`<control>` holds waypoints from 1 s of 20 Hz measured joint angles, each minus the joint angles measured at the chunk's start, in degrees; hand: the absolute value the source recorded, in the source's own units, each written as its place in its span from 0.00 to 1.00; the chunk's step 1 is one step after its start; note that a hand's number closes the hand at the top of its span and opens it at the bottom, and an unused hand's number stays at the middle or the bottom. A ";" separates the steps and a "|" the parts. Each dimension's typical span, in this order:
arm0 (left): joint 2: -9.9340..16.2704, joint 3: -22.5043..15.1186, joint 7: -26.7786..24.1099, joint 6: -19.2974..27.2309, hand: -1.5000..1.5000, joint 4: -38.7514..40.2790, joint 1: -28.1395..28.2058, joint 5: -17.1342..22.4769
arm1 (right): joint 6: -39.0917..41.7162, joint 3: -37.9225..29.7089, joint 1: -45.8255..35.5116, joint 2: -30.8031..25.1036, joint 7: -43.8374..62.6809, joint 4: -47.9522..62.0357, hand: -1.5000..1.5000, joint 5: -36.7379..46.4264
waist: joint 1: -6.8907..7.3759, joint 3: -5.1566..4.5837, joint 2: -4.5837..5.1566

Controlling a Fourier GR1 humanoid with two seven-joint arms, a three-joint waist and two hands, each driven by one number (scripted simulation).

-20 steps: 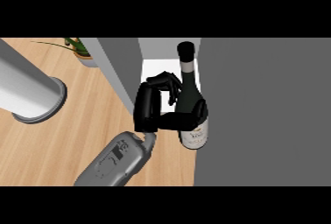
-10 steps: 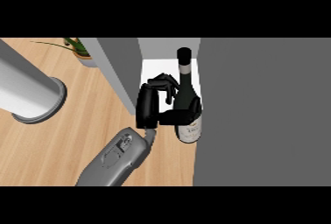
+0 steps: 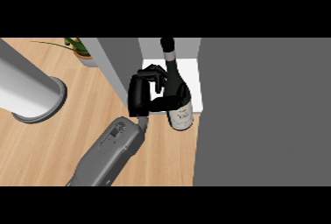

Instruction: Pick up the wine, place it into the cabinet and close the cabinet

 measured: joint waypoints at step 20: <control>-0.06 8.67 -4.89 -6.93 1.00 25.13 -15.38 5.10 | -0.71 1.56 -0.70 1.11 0.71 0.39 0.00 -0.23 | -0.94 0.00 0.25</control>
